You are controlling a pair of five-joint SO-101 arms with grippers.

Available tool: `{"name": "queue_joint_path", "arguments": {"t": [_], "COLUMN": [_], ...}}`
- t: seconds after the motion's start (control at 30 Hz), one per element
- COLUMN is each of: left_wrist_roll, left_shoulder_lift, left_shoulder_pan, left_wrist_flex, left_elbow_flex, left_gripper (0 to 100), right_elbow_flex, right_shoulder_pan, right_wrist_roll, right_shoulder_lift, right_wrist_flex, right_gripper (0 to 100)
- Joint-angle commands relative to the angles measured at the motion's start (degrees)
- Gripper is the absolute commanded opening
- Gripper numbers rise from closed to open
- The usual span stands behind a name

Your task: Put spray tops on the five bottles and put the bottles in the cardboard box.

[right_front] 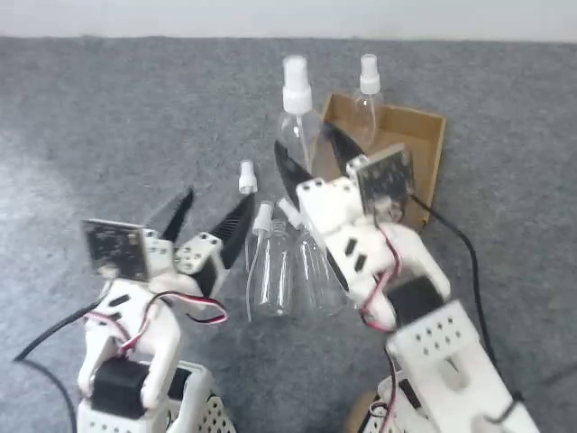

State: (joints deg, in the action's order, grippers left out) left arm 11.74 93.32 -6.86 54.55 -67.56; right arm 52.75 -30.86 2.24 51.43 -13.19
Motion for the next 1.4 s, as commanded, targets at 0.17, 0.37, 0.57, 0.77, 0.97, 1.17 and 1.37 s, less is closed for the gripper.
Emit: {"name": "queue_joint_path", "arguments": {"t": [0.17,0.37,0.57,0.77,0.97,1.17,1.37], "left_wrist_roll": [-4.2,-7.4,-7.1,-7.1,-7.1,-7.2,-7.3], "left_shoulder_lift": [0.2,0.2,0.2,0.1,0.1,0.1,0.2], "left_shoulder_pan": [-7.6,-6.9,-4.7,-4.8,-4.8,-4.8,-4.8], "left_wrist_flex": [-3.7,-8.8,-9.0,-9.0,-9.0,-9.0,-8.8], "left_elbow_flex": [-2.9,-6.7,-6.5,-6.5,-6.5,-6.6,-6.8], "left_gripper": [30,30,30,30,30,30,30], "right_elbow_flex": [-17.8,-25.7,-28.7,-28.7,-28.6,-28.6,-27.4], "right_shoulder_pan": [-0.8,-7.6,-7.6,-7.8,-7.6,-7.5,-0.7], "right_wrist_roll": [0.9,0.9,0.7,0.7,0.7,0.6,0.6], "right_shoulder_lift": [-21.1,-19.6,-12.7,-4.9,-1.1,-0.5,-0.7], "right_wrist_flex": [-2.5,-18.7,-28.3,-34.9,-37.8,-39.3,-37.7], "right_gripper": [0.6,0.6,0.6,0.6,0.6,0.6,0.6]}}
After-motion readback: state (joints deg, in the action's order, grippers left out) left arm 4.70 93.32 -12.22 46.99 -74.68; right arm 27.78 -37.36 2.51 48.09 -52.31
